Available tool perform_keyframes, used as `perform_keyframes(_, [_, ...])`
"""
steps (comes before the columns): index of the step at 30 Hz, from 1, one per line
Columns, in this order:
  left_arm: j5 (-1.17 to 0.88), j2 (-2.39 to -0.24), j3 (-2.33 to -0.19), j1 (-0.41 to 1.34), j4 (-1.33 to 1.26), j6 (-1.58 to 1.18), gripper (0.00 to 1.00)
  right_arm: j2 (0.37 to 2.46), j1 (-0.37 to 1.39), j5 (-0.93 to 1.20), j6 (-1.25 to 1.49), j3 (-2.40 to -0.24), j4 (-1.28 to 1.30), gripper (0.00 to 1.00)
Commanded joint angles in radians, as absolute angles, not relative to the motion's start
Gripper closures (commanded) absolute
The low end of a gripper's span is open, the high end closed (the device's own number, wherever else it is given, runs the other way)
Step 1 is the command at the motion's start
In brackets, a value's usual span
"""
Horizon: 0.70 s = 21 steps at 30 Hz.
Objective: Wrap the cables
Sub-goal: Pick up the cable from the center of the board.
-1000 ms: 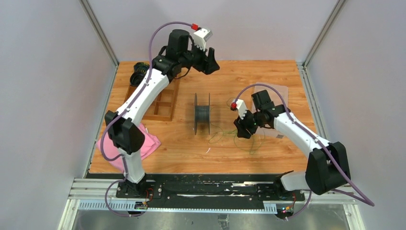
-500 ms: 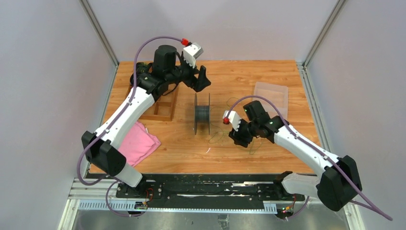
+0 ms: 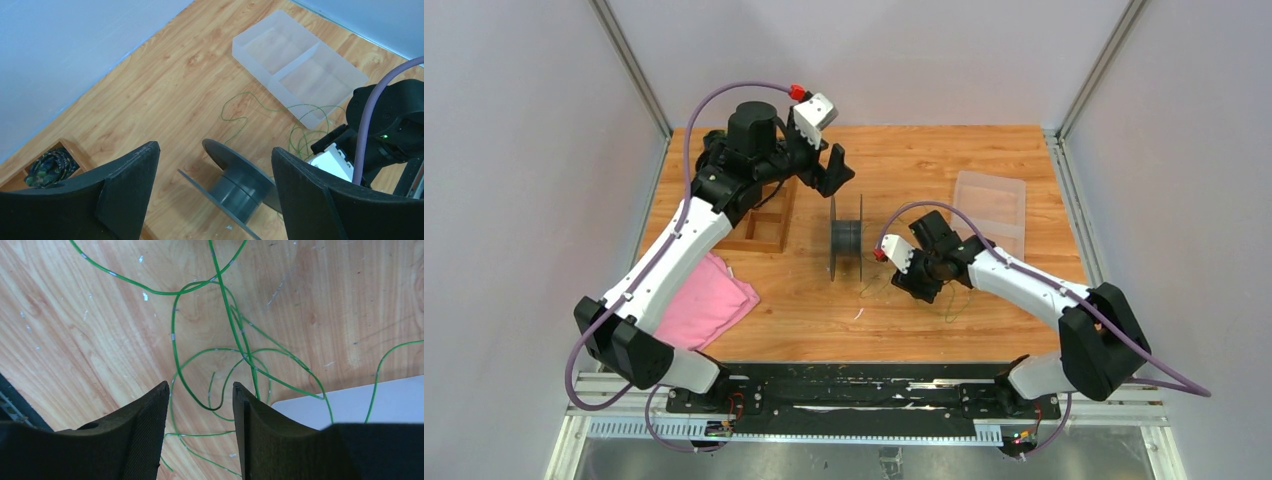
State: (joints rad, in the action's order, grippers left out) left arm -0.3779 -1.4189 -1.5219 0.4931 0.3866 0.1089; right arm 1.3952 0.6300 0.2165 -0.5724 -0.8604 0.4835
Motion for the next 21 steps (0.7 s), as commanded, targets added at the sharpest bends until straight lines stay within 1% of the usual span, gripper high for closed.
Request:
perform_keyframes(1, [-0.366,-1.387,-1.490,0.494,0.355,0.137,0.13,1.402,0.652,0.167,-0.593,-0.899,0.436,0.52])
perform_keyframes(5, [-0.364,-1.379,-1.474,0.494,0.353,0.146,0.12,1.402,0.652,0.164,-0.596,-0.919,0.431,0.63])
perform_keyframes(12, [-0.362,-1.361,-1.451,0.494,0.334,0.154,0.12,1.349,0.652,0.195,-0.595,-0.935,0.440,0.89])
perform_keyframes(15, [-0.365,-1.362,-1.451,0.494,0.335,0.153,0.12,1.342,0.651,0.220,-0.589,-0.951,0.464,0.98])
perform_keyframes(17, [-0.365,-1.361,-1.448,0.494,0.336,0.153,0.12,1.335,0.650,0.235,-0.573,-0.972,0.495,0.99])
perform_keyframes(21, [-0.366,-1.349,-1.434,0.494,0.336,0.164,0.12,1.286,0.629,0.297,-0.500,-1.052,0.566,0.99])
